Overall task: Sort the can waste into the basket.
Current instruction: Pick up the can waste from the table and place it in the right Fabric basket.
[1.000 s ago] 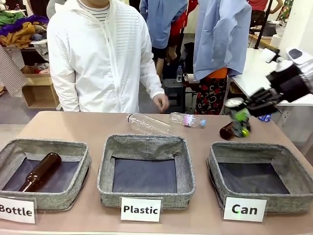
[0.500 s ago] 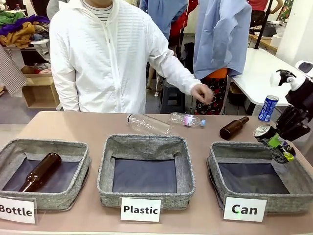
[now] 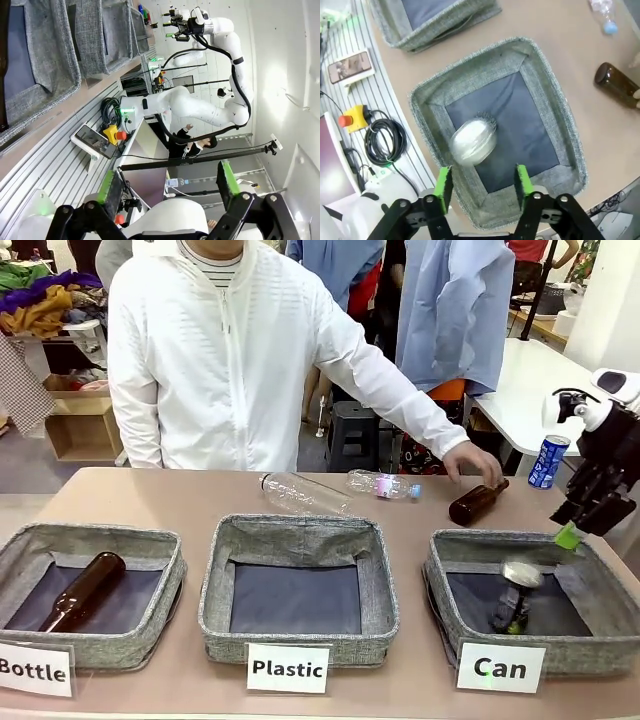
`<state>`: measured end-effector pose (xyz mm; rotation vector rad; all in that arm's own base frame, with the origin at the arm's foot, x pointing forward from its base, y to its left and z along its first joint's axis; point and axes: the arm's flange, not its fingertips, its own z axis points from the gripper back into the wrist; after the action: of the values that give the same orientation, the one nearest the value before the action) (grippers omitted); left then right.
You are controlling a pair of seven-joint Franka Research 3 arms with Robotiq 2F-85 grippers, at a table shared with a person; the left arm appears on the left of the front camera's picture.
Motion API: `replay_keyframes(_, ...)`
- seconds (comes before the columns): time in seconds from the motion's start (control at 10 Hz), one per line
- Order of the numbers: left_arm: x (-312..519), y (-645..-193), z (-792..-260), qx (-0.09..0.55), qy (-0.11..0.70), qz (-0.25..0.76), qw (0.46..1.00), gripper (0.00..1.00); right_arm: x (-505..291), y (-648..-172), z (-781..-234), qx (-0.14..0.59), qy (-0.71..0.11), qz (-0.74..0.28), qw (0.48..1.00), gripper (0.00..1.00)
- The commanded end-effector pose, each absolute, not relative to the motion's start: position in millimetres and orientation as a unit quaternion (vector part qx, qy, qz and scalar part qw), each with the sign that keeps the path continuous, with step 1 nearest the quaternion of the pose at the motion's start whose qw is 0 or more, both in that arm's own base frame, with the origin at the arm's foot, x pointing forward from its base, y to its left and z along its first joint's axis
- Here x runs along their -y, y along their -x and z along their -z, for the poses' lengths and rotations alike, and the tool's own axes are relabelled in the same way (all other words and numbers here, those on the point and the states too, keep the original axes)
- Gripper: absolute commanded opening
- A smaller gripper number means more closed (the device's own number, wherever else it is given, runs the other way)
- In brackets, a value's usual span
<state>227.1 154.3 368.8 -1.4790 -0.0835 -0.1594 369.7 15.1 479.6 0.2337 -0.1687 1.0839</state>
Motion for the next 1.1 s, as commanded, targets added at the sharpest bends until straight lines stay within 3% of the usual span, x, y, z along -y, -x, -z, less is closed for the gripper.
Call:
replay_keyframes(0.0,-155,-225,-369,0.041,0.674,0.083,0.733,1.0,-14,-370,-475,0.068,-0.09,-0.506,0.855,1.0)
replay_keyframes(0.3,-155,-225,-369,0.041,0.674,0.083,0.733,1.0,-10,-374,-473,0.091,-0.112,-0.5,0.854,1.0)
replay_keyframes(0.5,-155,-225,-369,0.041,0.674,0.083,0.733,1.0,-8,-379,-473,0.127,-0.177,-0.44,0.871,1.0)
replay_keyframes(0.6,-155,-225,-369,0.041,0.674,0.083,0.733,1.0,-7,-381,-477,0.2,-0.285,-0.343,0.872,1.0)
replay_keyframes(0.7,-155,-225,-369,0.041,0.674,0.083,0.733,1.0,8,-383,-485,0.284,-0.424,-0.236,0.827,1.0)
replay_keyframes(0.8,-155,-225,-369,0.041,0.674,0.083,0.733,1.0,36,-388,-488,0.31,-0.541,-0.115,0.774,1.0)
replay_keyframes(0.9,-155,-225,-369,0.041,0.674,0.083,0.733,1.0,62,-389,-478,0.285,-0.628,-0.058,0.722,1.0)
replay_keyframes(1.0,-155,-225,-369,0.041,0.674,0.083,0.733,1.0,82,-388,-466,0.285,-0.668,-0.008,0.687,1.0)
